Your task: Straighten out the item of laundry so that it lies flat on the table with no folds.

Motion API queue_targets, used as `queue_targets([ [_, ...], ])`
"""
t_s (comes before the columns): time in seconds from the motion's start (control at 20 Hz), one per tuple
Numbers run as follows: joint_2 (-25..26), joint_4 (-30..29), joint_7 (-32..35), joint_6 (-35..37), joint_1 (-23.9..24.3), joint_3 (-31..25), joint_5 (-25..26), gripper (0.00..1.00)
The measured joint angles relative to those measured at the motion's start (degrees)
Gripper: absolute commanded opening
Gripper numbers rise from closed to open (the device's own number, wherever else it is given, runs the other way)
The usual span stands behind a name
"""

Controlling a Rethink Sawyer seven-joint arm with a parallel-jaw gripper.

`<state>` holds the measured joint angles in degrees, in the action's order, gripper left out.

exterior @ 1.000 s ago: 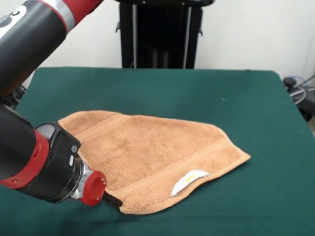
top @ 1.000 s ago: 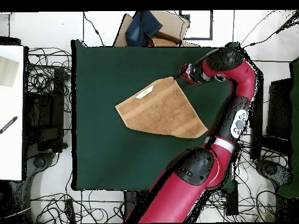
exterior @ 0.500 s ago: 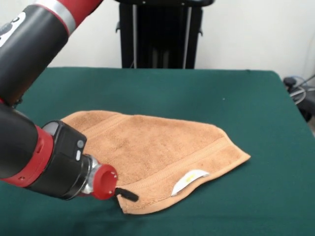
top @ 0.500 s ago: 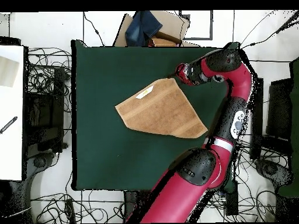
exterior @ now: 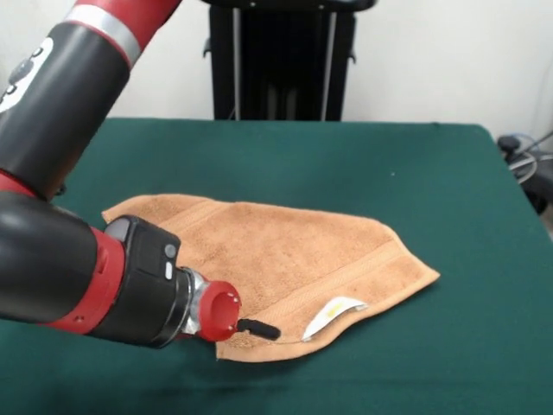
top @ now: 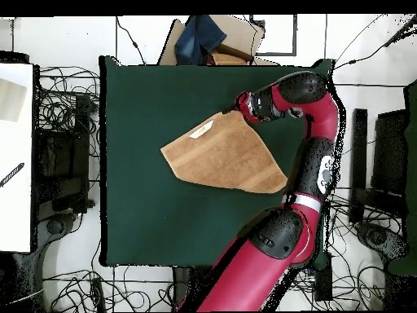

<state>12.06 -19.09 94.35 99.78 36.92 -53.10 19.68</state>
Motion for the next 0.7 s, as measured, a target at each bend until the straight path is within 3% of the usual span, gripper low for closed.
queue_targets([
  [0.5, 2.2, 0.2, -0.3, 0.1, 0.3, -0.6, 0.3, 1.00],
  [0.55, 2.3, 0.3, -0.4, 0.1, 0.3, -0.7, 0.4, 0.00],
  [0.7, 2.8, 0.2, -0.6, -1.3, 0.6, -0.7, 0.2, 0.00],
])
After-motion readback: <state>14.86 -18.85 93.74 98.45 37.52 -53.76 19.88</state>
